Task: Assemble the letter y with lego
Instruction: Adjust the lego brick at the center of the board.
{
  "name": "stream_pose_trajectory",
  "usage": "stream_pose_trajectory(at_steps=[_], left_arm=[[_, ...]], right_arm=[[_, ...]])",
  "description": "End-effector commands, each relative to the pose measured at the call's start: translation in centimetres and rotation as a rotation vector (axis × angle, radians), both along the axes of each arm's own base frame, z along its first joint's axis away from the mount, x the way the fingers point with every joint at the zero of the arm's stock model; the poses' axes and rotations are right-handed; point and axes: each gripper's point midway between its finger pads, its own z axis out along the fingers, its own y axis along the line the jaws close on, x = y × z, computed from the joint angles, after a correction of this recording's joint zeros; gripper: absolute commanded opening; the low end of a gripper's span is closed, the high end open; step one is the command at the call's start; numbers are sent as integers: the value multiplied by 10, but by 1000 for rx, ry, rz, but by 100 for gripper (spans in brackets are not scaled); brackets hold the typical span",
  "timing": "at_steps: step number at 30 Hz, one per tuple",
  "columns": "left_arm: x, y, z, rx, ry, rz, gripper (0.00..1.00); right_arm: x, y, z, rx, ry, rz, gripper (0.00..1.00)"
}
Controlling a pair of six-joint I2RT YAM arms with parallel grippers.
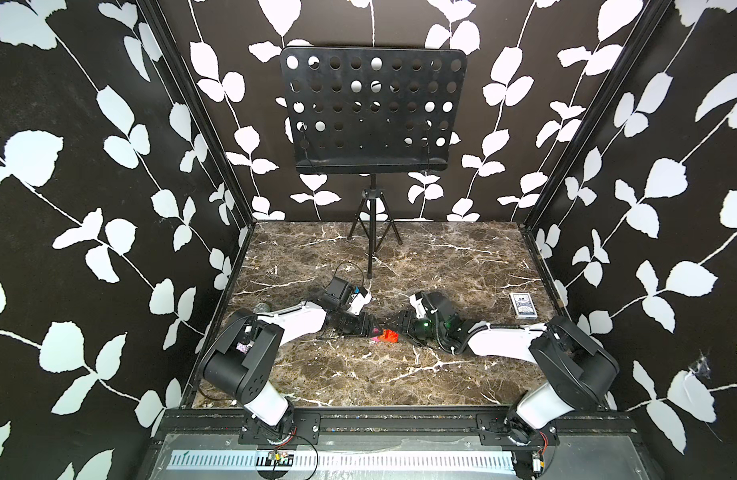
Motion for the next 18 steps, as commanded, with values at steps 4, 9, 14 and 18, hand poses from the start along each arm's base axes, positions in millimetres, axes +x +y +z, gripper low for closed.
stream_pose_trajectory(at_steps=[4,9,14,18], left_arm=[[0,9,-4,43,-17,14,52],[-5,17,-14,85,-5,19,49],[-6,20,-17,101,2,24,47],[-4,17,-11,78,-6,22,51]], right_arm=[[8,10,18,49,-41,-11,65],[9,9,20,46,-46,-13,66],[7,4,15,28,-44,-24,65],[5,-7,6,-29,-36,-41,66]])
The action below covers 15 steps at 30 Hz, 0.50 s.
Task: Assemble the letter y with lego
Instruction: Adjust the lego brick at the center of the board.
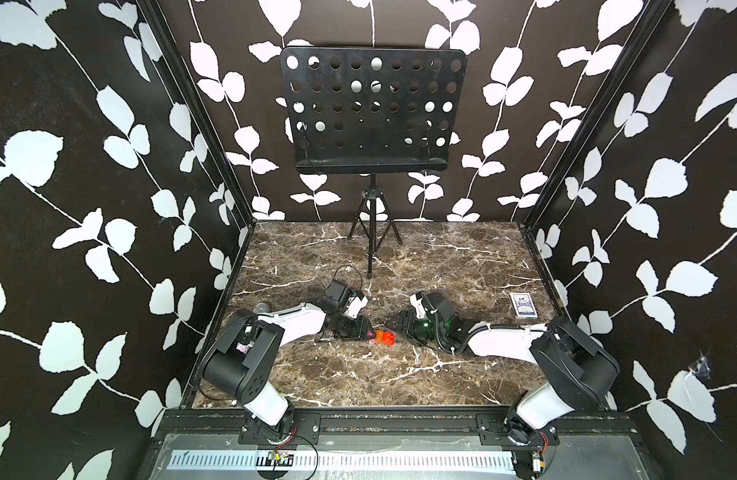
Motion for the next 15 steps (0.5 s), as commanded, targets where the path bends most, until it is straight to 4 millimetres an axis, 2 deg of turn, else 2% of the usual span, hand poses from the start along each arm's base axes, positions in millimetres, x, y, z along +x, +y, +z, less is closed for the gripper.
stream_pose_trajectory(at_steps=[1,5,15], left_arm=[[1,1,7,-10,-19,-5,54],[6,2,16,-25,-39,4,58],[8,13,12,-16,-26,45,56]], right_arm=[[2,-6,5,-22,-25,-28,66],[-1,-10,-4,-42,-9,-31,66],[-3,-7,-15,-55,18,-10,66]])
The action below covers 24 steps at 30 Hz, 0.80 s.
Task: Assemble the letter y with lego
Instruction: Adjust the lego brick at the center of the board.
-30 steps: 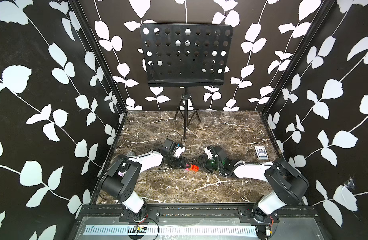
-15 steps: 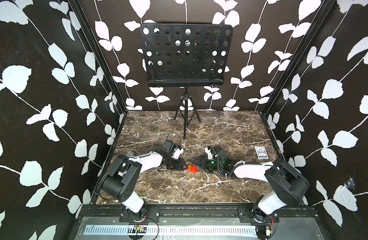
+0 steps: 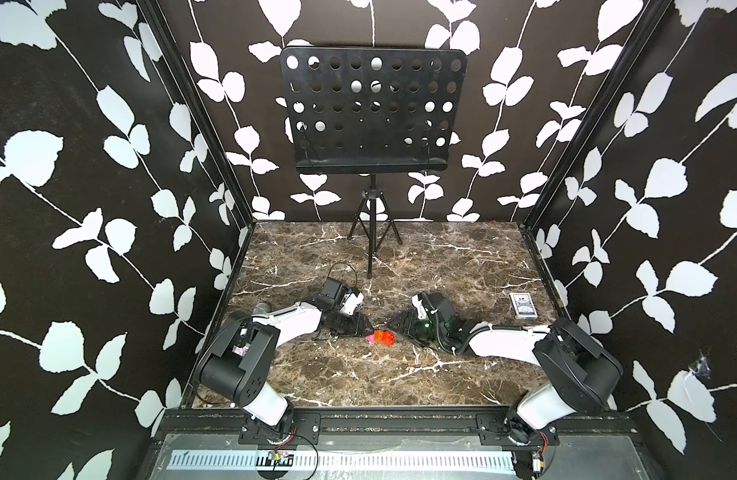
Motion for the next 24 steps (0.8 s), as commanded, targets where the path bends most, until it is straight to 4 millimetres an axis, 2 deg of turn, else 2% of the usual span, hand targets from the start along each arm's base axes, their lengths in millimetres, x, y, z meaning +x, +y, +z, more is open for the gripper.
stream_pose_trajectory(at_steps=[1,14,17,19,24], left_arm=[[-4,4,4,-2,-2,7,55],[-13,15,-10,49,20,9,48],[-13,17,-9,56,17,9,47],[-14,18,-9,59,16,12,47],[-15,21,-10,68,14,18,47]], right_arm=[[-2,-1,-10,-21,15,1,66],[-1,4,-5,3,7,6,67],[0,8,-1,16,-1,12,67],[-1,10,-9,8,14,13,67],[-1,23,-4,53,10,21,67]])
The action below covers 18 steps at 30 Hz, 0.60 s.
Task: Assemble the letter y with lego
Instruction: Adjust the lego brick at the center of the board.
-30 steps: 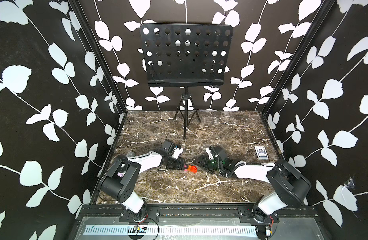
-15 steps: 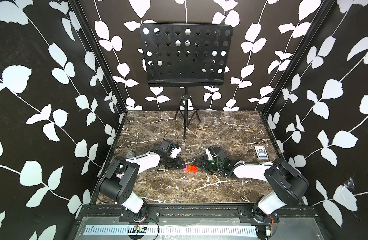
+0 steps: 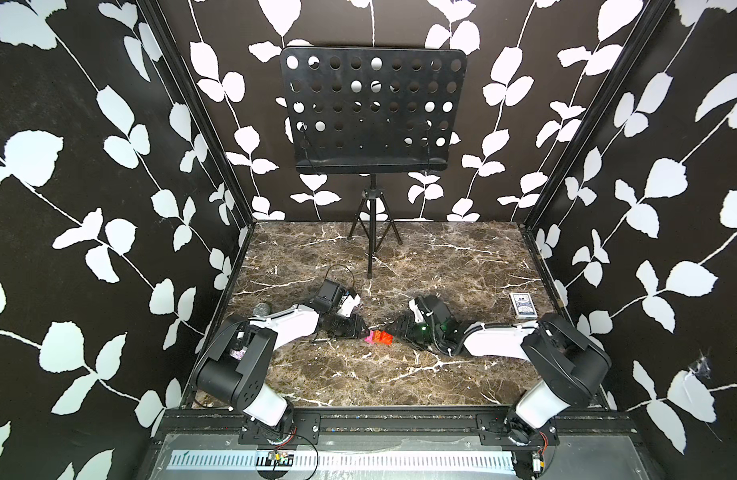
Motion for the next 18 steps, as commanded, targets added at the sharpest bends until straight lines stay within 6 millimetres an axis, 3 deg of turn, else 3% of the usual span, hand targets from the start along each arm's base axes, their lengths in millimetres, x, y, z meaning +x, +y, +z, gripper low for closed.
stream_pose_trajectory(at_steps=[1,18], left_arm=[[-9,12,-4,42,11,4,47],[-9,14,-10,55,22,14,47]], right_arm=[[6,18,16,77,-28,-3,67],[1,49,37,206,-43,-9,66]])
